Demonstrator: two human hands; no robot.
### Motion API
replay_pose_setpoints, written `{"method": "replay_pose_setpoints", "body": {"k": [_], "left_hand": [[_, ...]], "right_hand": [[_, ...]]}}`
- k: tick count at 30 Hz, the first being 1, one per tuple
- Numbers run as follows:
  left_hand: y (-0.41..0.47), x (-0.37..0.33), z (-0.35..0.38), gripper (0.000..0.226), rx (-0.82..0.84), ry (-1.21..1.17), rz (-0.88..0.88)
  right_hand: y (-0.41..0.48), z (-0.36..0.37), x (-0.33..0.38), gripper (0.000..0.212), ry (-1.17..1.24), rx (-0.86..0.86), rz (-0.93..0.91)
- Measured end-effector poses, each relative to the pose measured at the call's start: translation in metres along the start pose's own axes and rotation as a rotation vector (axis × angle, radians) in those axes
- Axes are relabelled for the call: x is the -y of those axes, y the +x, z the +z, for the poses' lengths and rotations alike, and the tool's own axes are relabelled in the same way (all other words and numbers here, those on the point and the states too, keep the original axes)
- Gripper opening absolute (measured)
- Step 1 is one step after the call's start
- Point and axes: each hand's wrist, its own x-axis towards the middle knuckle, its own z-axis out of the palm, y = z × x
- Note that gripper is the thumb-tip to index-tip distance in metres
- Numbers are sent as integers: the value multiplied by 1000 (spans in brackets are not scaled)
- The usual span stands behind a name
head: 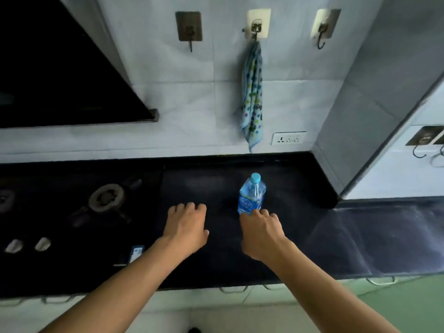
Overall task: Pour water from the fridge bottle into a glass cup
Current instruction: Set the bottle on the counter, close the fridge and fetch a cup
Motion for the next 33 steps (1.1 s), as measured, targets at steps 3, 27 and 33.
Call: {"method": "replay_pose_setpoints", "body": {"k": [3, 27, 33], "left_hand": [[-39, 12, -8, 53, -6, -8, -145], [-551, 166, -3, 52, -107, -171, -1359], [-659, 240, 2, 58, -134, -163, -1451]], "right_hand": [[-11, -11, 6, 32, 19, -8, -116], [-231, -43, 412, 43, -150, -100, -1257], [-298, -40, 544, 41, -119, -104, -1356]]}}
